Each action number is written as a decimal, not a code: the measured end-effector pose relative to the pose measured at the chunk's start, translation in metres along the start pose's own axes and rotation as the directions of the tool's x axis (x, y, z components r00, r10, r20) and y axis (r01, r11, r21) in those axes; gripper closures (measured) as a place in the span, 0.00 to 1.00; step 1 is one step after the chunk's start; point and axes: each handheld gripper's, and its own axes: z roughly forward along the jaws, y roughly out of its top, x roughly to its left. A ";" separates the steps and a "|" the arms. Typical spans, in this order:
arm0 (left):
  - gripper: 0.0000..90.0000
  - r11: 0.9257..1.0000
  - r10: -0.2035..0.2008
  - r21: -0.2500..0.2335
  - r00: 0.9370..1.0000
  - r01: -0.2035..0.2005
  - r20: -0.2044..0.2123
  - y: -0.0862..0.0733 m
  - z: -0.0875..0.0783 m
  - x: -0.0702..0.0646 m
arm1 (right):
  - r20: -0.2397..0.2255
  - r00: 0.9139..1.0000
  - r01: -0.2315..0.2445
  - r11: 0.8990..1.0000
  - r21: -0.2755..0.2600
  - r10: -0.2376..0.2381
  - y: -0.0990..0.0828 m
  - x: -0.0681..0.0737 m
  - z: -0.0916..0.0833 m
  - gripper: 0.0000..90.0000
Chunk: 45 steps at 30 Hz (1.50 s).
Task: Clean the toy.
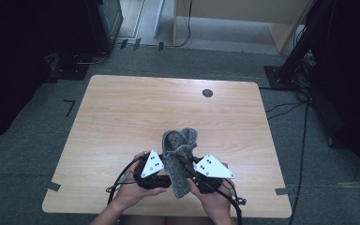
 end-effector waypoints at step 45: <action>0.38 0.971 0.024 -0.238 0.996 -0.004 0.082 -0.001 -0.025 0.013 | -0.147 0.950 -0.274 0.961 0.018 0.274 -0.021 -0.043 0.004 0.88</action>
